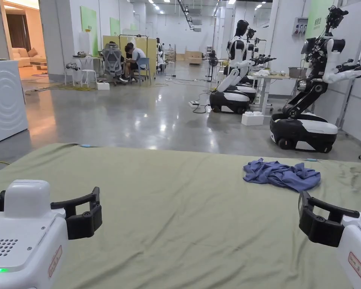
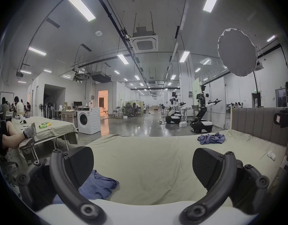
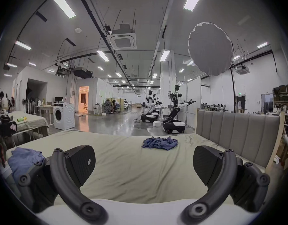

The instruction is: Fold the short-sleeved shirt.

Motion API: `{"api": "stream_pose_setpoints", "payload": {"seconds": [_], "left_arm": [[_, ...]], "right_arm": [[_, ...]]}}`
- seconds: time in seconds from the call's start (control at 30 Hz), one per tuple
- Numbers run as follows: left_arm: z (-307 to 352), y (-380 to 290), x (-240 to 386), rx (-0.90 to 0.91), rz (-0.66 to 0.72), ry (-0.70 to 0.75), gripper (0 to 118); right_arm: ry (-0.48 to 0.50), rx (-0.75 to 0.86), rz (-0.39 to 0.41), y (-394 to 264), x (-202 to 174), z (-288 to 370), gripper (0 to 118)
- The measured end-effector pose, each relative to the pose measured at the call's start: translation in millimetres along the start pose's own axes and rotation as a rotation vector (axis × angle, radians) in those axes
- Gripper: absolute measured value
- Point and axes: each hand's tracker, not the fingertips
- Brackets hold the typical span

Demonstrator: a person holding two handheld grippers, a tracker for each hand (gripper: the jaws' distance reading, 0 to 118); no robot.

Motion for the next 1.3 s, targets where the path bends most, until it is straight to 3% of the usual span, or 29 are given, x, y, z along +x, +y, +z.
{"api": "stream_pose_setpoints", "payload": {"seconds": [0.33, 0.53, 0.83, 1.3], "left_arm": [[5, -2, 1, 0.006, -0.006, -0.007, 118], [15, -1, 13, 0.046, -0.105, -0.019, 118], [18, 6, 18, 0.087, -0.092, -0.014, 118], [20, 6, 18, 0.096, -0.115, -0.006, 118]], "right_arm": [[0.005, -0.001, 0.045, 2, -2, 5, 118], [-0.045, 0.022, 0.087, 1, -7, 8, 118], [-0.002, 0.010, 0.021, 5, -1, 8, 118], [-0.004, 0.012, 0.044, 5, -3, 8, 118]]}}
